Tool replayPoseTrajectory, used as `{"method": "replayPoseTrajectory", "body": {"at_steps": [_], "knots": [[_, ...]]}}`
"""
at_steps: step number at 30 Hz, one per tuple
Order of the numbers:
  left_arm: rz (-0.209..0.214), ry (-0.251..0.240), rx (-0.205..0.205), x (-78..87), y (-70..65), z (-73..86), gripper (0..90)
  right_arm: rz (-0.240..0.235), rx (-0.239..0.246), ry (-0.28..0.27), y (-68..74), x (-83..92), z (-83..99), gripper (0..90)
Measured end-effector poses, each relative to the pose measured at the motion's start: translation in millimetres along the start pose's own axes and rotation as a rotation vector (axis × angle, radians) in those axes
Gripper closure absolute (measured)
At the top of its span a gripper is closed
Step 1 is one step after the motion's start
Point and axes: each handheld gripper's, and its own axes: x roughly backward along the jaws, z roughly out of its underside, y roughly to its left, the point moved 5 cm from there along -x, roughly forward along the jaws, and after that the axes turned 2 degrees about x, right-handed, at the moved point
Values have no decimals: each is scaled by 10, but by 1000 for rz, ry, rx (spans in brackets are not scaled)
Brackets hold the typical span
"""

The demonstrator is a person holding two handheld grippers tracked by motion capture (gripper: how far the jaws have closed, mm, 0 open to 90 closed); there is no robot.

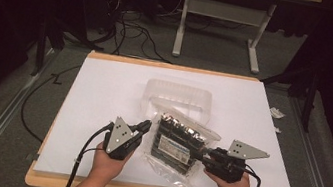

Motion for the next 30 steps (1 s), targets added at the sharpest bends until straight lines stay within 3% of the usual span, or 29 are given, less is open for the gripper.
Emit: {"method": "replayPoseTrajectory", "body": {"at_steps": [3, 9, 10, 11, 17, 20, 23, 24, 30], "knots": [[-35, 23, 31, -21, 108, 71, 769, 2, -12, -9, -9, 26, -9, 767], [-128, 128, 157, -235, 527, 326, 610, 30, -38, -55, -58, 158, -72, 769], [-135, 141, 204, -360, 619, 357, 578, 45, -36, -63, -74, 203, -86, 769], [-135, 141, 204, -360, 619, 357, 562, 45, -36, -63, -74, 203, -86, 769], [-179, 235, 245, -786, 806, 453, 574, 80, -30, -66, -130, 294, -97, 769], [-168, 246, 293, -885, 835, 512, 673, 94, -35, -80, -165, 363, -104, 769], [-170, 246, 266, -907, 783, 524, 799, 117, -44, -93, -231, 445, -102, 769], [-191, 249, 257, -896, 750, 516, 831, 132, -52, -105, -275, 502, -100, 769], [-208, 249, 262, -818, 637, 515, 838, 158, -61, -124, -333, 578, -109, 769]]}}
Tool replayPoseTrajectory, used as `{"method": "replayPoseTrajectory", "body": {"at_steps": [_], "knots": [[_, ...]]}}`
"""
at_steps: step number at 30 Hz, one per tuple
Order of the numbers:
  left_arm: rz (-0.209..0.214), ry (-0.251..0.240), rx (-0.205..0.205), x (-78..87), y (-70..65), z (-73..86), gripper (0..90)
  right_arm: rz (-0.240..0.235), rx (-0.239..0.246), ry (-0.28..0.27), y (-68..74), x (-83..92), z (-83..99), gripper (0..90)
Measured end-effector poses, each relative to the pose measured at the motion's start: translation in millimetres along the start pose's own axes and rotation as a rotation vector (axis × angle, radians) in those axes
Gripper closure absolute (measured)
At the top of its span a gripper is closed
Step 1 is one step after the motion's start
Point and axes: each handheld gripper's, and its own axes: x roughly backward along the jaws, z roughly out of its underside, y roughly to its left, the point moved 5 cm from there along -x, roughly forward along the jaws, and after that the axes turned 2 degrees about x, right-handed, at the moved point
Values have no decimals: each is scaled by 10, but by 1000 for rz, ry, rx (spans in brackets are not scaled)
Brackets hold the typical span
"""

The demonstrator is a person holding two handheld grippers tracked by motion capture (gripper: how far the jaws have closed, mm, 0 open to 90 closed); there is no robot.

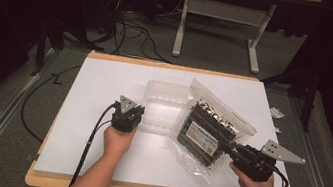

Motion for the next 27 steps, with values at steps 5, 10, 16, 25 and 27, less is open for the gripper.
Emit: {"method": "replayPoseTrajectory", "body": {"at_steps": [5, 10, 16, 25, 27], "knots": [[-17, 21, -9, 60, -65, 27, 814, 1, 10, -15, 18, 19, -46, 769], [-12, 49, -41, 245, -8, 92, 462, 26, 10, -27, 17, 12, -39, 770], [-21, 44, -130, 719, 111, 129, 372, 41, 23, -40, 25, -3, -42, 769], [61, 14, -188, 1251, 257, 381, 338, 63, 45, -70, 90, -48, -136, 769], [95, 25, -177, 1241, 274, 423, 346, 71, 52, -73, 109, -84, -175, 769]]}}
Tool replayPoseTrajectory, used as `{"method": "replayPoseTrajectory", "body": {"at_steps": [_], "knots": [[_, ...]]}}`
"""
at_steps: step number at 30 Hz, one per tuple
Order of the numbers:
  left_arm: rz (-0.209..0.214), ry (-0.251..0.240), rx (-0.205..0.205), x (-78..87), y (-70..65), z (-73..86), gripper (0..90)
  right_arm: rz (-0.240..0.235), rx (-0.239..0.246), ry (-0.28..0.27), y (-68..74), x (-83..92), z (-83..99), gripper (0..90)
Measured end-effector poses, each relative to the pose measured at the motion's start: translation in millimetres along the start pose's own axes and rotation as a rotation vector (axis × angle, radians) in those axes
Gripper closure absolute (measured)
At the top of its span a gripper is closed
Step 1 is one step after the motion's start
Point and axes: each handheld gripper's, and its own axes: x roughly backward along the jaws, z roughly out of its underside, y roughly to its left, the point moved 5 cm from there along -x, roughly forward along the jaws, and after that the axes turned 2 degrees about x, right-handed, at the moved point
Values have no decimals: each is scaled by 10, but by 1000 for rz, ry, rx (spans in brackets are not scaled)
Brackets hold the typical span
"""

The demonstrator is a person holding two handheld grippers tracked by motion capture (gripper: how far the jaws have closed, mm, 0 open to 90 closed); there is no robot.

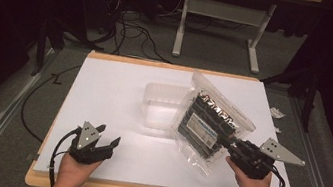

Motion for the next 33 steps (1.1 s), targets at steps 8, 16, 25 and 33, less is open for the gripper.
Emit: {"method": "replayPoseTrajectory", "body": {"at_steps": [8, 16, 25, 33], "knots": [[37, -37, -4, 44, 33, 10, 339, 29, 22, -21, -7, -260, -191, 768], [42, -50, 1, 73, 63, 3, 345, 70, 40, -33, -99, -544, -382, 768], [62, -36, -19, 51, 48, 5, 346, 80, 64, -9, -203, -856, -465, 768], [64, -32, -33, 43, 38, 3, 347, 95, 85, 8, -274, -1153, -551, 768]]}}
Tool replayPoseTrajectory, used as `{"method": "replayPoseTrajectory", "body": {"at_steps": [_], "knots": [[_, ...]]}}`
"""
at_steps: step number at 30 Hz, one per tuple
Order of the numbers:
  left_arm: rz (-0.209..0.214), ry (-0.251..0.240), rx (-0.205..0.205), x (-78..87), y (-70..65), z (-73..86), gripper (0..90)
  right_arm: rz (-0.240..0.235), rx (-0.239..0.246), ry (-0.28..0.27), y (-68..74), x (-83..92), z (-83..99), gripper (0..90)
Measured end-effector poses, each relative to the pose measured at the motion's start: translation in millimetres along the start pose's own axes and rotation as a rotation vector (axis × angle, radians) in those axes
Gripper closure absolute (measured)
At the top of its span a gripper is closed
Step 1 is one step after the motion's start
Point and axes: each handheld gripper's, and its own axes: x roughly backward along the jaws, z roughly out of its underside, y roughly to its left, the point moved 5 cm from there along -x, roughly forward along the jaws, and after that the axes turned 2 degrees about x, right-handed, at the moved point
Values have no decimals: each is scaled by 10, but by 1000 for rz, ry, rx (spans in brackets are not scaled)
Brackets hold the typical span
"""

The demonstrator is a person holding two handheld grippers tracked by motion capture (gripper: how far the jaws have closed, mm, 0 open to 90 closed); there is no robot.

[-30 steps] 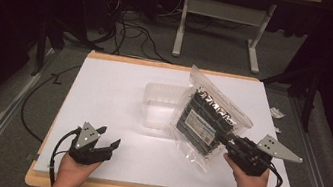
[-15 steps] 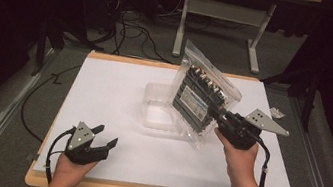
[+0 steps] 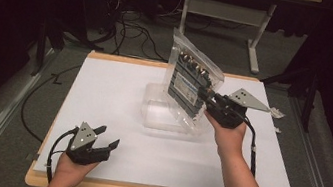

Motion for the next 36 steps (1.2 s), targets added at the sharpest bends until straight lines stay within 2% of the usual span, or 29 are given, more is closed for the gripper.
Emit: {"method": "replayPoseTrajectory", "body": {"at_steps": [6, 12, 16, 24, 28, 32, 36], "knots": [[1, -4, 3, -1, 17, -2, 345, -6, -12, 10, -43, -212, 5, 768], [3, -4, 1, -10, 12, -1, 345, -23, -8, 20, -50, -322, 28, 768], [2, 0, -5, -16, 13, 2, 345, -34, -28, 23, -45, -389, 56, 768], [9, 1, -3, -29, -8, 8, 345, -32, 1, 70, -8, -602, 182, 769], [9, 3, -5, -30, -7, 13, 345, -29, 5, 75, 7, -662, 240, 769], [15, 6, -2, -35, -13, 14, 344, -31, 10, 75, 11, -685, 262, 769], [17, 9, -5, -47, -22, 15, 344, -30, 39, 88, 43, -689, 309, 769]]}}
